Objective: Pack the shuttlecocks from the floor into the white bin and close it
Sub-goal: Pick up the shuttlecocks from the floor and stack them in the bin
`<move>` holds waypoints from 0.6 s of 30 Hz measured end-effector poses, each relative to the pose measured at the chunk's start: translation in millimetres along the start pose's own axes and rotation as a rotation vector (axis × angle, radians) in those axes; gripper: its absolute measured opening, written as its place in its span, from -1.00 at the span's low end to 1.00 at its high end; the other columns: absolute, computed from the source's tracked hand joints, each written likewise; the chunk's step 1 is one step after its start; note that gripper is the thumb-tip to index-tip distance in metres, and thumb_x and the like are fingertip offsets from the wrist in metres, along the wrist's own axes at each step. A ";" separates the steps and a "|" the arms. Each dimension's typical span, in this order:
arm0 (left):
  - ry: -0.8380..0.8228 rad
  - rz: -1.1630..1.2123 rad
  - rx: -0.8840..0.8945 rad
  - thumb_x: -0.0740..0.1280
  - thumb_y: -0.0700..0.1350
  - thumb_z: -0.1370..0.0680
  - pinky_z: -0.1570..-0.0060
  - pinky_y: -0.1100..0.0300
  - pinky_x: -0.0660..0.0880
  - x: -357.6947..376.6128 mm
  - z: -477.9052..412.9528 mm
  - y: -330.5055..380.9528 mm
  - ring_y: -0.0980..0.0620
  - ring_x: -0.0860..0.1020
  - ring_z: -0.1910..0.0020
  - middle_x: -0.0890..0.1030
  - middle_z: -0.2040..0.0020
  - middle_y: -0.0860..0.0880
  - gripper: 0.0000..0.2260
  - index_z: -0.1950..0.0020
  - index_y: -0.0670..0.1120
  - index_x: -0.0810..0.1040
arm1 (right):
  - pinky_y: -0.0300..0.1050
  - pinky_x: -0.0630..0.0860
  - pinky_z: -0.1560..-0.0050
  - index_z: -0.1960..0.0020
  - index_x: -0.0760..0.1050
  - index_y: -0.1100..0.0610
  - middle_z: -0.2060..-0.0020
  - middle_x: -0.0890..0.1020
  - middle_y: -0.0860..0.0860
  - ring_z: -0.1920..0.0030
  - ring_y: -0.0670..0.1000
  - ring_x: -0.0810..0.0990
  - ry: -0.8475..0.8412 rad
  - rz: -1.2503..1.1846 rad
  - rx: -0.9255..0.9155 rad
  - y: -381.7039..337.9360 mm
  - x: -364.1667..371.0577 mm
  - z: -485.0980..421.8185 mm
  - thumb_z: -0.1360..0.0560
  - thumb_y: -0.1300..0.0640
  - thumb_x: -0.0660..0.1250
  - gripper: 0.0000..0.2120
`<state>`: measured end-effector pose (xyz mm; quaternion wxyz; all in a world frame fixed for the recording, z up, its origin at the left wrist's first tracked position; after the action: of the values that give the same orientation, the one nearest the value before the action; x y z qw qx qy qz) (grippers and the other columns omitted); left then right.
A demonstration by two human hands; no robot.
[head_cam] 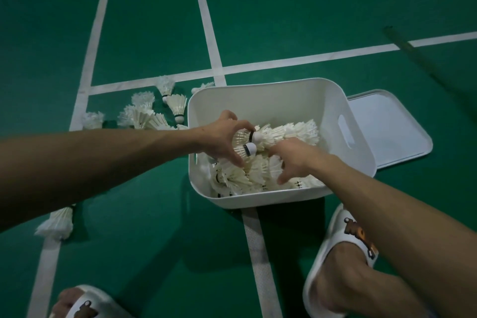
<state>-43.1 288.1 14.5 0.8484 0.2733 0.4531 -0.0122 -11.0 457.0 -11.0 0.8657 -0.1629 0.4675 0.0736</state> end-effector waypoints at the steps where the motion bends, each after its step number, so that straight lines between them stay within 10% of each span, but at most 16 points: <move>1: 0.001 0.003 -0.001 0.59 0.01 -0.29 -0.31 0.09 0.33 -0.5 0.9 0.5 -0.13 0.30 -0.34 0.16 -0.41 -0.09 -0.23 -0.41 0.18 0.30 | -0.10 0.52 0.03 -0.23 0.51 0.06 0.07 0.59 -0.01 0.07 0.03 0.56 0.029 -0.024 0.012 -0.6 0.0 0.2 -0.22 0.00 0.61 -0.38; 18: 0.009 0.049 -0.013 0.58 -0.04 -0.31 -0.28 0.03 0.40 -10.9 13.6 15.7 -0.15 0.29 -0.34 0.14 -0.42 -0.09 -0.26 -0.40 0.13 0.33 | -0.04 0.52 -0.14 -0.32 0.42 0.04 -0.17 0.60 0.01 -0.11 0.02 0.58 0.080 -0.312 0.072 3.5 -15.5 15.2 -0.18 -0.10 0.63 -0.22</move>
<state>-34.9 292.5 36.0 0.8481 0.2789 0.4503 0.0125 -8.6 466.0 9.0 0.8526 -0.2051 0.4731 -0.0851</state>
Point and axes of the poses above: each hand's wrist, its own z-axis away from the middle knuckle, its own x-axis out of the palm, y = z × x, the point moved 4 cm from there along -z, towards the middle knuckle
